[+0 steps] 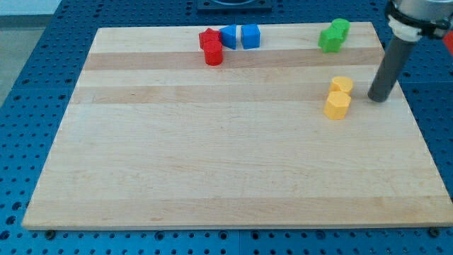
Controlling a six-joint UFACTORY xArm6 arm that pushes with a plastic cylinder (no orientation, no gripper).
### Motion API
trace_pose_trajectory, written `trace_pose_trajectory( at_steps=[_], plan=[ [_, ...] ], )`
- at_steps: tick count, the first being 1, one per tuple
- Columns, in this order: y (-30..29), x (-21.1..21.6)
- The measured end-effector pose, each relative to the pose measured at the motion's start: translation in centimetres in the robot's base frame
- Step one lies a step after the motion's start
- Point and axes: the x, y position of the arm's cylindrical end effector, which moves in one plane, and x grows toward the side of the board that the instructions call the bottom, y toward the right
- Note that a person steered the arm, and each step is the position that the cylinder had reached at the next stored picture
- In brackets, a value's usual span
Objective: Push the yellow heart into the blue cube
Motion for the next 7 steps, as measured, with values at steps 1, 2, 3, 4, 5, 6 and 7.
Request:
trace_pose_trajectory(
  at_steps=[1, 2, 3, 4, 5, 6, 7],
  plan=[
    [-1.5, 0.7],
    [-2.5, 0.5],
    [-3.8, -0.6],
    [-5.9, -2.5],
    [-7.8, -4.5],
    [-10.3, -5.9],
    [-13.3, -6.4]
  ],
)
